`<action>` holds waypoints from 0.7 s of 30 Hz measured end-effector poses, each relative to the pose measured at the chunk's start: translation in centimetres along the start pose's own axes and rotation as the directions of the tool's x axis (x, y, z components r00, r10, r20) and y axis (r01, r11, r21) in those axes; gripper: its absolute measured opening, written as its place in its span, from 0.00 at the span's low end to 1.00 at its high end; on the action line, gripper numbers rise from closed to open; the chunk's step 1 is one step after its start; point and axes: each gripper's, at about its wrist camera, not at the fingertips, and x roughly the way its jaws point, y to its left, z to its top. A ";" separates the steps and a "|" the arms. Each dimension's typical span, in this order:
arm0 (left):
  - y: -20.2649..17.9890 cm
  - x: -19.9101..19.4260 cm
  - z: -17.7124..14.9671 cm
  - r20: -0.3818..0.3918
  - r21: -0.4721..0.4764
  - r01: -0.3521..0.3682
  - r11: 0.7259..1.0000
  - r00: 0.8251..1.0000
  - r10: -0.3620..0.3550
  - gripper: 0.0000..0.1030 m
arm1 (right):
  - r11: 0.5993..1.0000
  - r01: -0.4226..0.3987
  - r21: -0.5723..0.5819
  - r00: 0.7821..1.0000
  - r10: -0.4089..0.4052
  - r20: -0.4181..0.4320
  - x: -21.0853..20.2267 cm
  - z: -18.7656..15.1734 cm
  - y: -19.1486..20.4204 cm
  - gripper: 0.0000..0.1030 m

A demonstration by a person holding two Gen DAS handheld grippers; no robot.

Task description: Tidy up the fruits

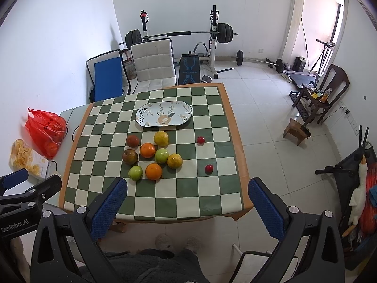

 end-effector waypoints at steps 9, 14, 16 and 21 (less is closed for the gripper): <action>0.0 0.0 0.0 0.002 0.000 0.002 1.000 1.000 -0.002 1.00 | 1.000 0.001 0.000 1.000 -0.001 0.002 0.0 0.0 0.1 1.00; 0.0 0.0 0.0 0.002 0.000 0.002 1.000 1.000 -0.002 1.00 | 1.000 0.002 0.002 1.000 -0.002 0.000 -0.1 0.0 0.0 1.00; 0.0 0.0 0.0 0.003 0.001 0.001 1.000 1.000 -0.001 1.00 | 1.000 0.002 0.001 1.000 -0.002 0.002 -0.2 -0.1 -0.2 1.00; 0.0 0.0 0.0 0.005 -0.001 0.003 1.000 1.000 -0.003 1.00 | 1.000 0.001 0.000 1.000 -0.001 0.002 -0.1 -0.1 -0.1 1.00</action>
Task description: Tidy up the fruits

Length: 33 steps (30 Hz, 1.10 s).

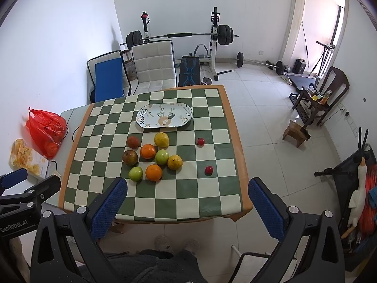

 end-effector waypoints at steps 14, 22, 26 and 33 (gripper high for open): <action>0.0 0.0 0.0 0.002 0.000 -0.001 1.000 1.000 0.001 1.00 | 1.000 0.001 -0.002 1.000 -0.001 0.000 -0.1 0.1 -0.1 1.00; 0.1 0.0 0.0 0.001 0.000 0.001 1.000 1.000 -0.001 1.00 | 1.000 0.003 -0.001 1.000 -0.003 0.003 -0.1 0.1 -0.1 1.00; 0.1 0.0 0.0 0.003 -0.001 0.000 1.000 1.000 0.000 1.00 | 1.000 0.004 -0.002 1.000 -0.004 0.001 -0.1 0.1 0.0 1.00; 0.1 0.0 0.0 0.003 -0.002 0.001 1.000 1.000 -0.001 1.00 | 1.000 0.003 -0.002 1.000 -0.003 0.006 -0.1 0.1 -0.1 1.00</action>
